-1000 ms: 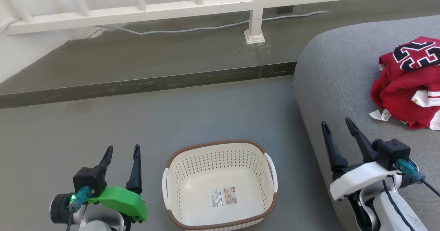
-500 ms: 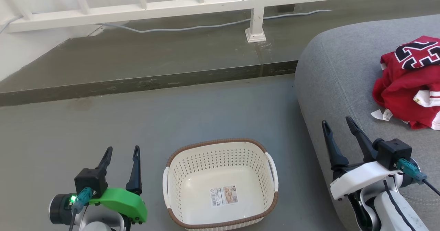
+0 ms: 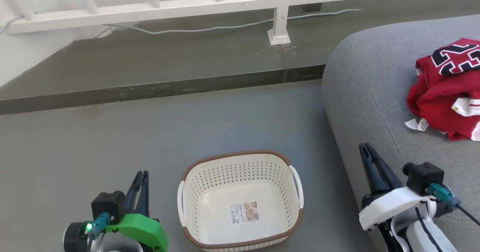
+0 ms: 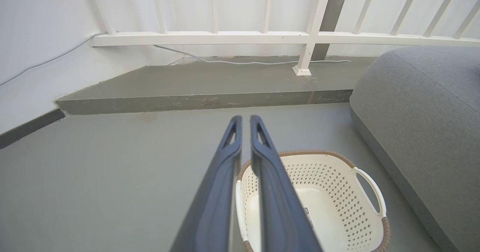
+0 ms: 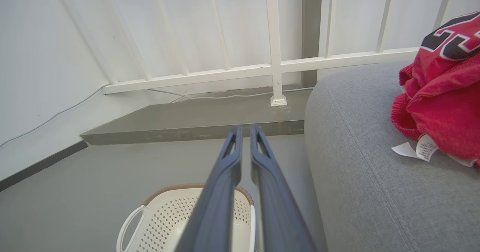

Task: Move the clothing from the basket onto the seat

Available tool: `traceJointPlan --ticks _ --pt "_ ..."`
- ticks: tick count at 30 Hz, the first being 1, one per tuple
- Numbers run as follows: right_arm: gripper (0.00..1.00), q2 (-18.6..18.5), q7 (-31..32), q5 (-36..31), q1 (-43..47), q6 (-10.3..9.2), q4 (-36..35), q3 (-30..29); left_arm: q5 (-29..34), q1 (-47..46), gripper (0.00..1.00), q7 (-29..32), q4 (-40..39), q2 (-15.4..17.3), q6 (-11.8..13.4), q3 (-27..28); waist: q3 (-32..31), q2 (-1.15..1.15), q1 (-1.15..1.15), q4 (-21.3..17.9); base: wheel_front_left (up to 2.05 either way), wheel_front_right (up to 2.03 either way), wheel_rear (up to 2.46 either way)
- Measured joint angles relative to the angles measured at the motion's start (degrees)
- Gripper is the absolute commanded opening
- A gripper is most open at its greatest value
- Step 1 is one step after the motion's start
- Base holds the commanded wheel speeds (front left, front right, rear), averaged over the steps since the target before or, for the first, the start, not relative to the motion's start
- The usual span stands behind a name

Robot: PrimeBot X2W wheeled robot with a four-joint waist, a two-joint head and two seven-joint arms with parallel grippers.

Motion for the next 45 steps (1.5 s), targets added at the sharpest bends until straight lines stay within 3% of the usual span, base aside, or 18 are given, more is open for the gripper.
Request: traceJointPlan --ticks 10,18,45 --pt "0.0 0.6 0.7 4.3 0.9 0.08 0.6 -1.0 -4.6 0.8 0.0 0.8 0.1 -0.4 -1.0 1.6 -0.2 0.0 0.0 0.1 0.0 0.0 0.0" --pt "0.0 1.1 2.5 13.6 0.8 0.15 0.7 -2.6 -12.2 0.8 0.0 2.3 0.0 -1.3 -2.1 3.5 -0.3 0.0 0.0 0.3 0.0 0.0 0.0" --pt "0.0 1.9 7.8 34.4 0.4 1.29 1.7 -7.6 -30.4 0.8 0.0 7.6 0.1 -2.2 -6.1 10.0 -0.7 0.0 0.0 0.6 0.0 0.0 0.0"
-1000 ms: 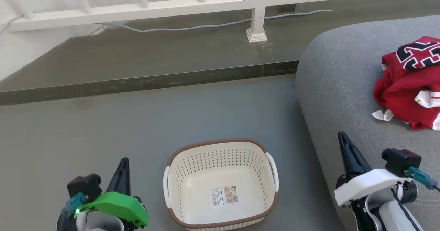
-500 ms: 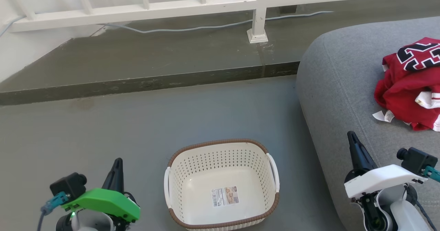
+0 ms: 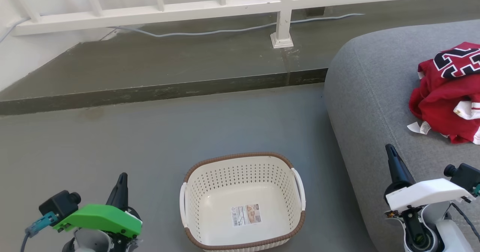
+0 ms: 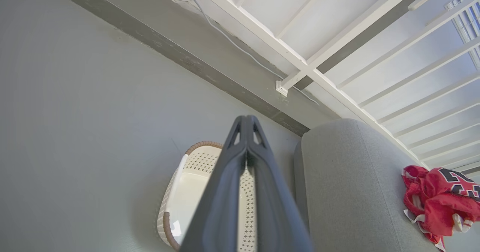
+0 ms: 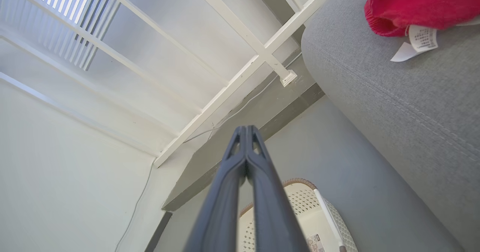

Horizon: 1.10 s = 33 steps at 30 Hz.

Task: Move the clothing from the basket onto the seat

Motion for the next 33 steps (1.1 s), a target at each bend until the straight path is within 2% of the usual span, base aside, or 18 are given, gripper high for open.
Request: traceJointPlan --ticks 33 --pt "0.0 1.3 5.4 23.9 -2.3 1.25 1.5 -5.8 -21.5 -0.2 0.0 5.3 1.0 -1.6 -4.2 7.5 -0.5 0.0 0.0 0.4 0.0 0.0 0.0"
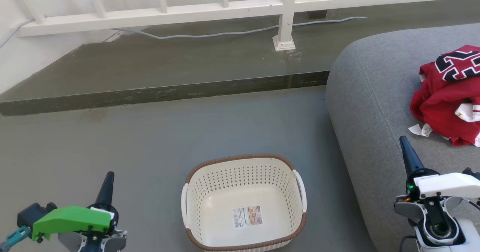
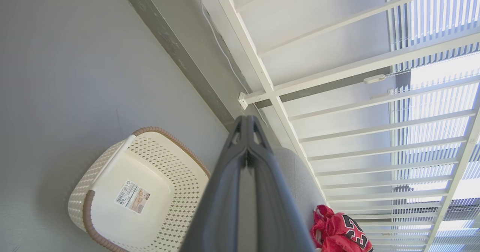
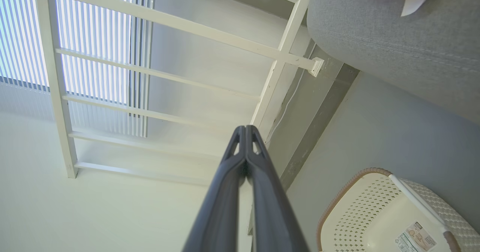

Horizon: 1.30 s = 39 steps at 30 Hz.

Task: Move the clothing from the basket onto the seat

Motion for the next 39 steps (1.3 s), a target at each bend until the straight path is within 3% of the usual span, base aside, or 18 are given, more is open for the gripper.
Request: traceJointPlan --ticks 25,39 --pt "0.0 0.8 4.3 18.7 -1.3 0.58 0.8 -4.6 -17.1 -0.7 0.0 4.1 0.4 -1.4 -3.7 6.1 -0.4 0.0 0.0 0.3 0.0 0.0 0.0" --pt "0.0 1.0 4.5 19.1 -1.3 0.68 0.8 -4.7 -17.1 -1.1 0.0 4.5 0.5 -1.5 -3.8 6.4 -0.4 0.0 0.0 0.3 0.0 0.0 0.0"
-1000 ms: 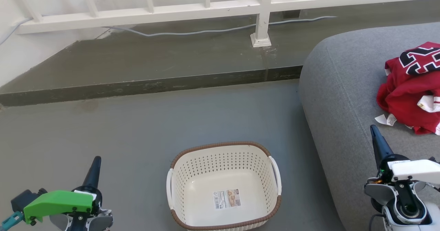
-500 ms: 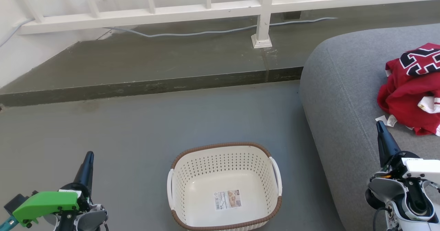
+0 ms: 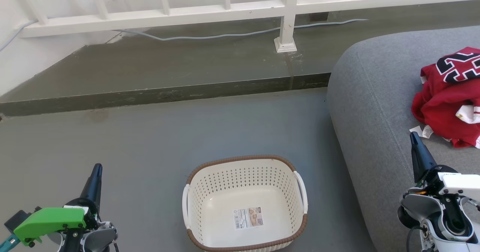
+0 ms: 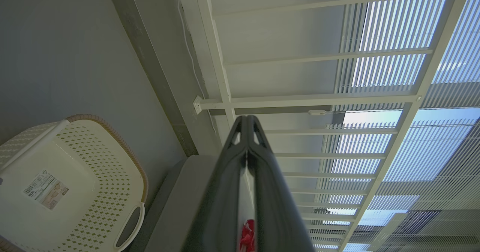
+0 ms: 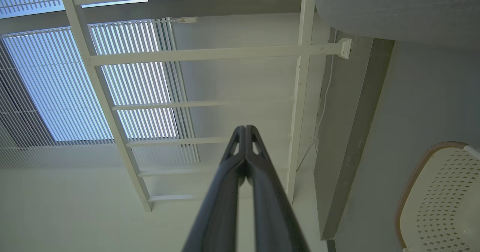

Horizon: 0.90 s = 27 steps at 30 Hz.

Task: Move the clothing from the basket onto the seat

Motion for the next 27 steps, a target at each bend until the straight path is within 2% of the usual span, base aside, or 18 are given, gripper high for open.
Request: traceJointPlan --ticks 27 --pt "0.0 0.0 0.0 0.0 0.0 0.07 0.0 0.0 0.0 0.0 0.0 0.0 0.0 0.0 0.0 0.0 0.0 0.0 0.0 0.0 0.0 0.0 0.0"
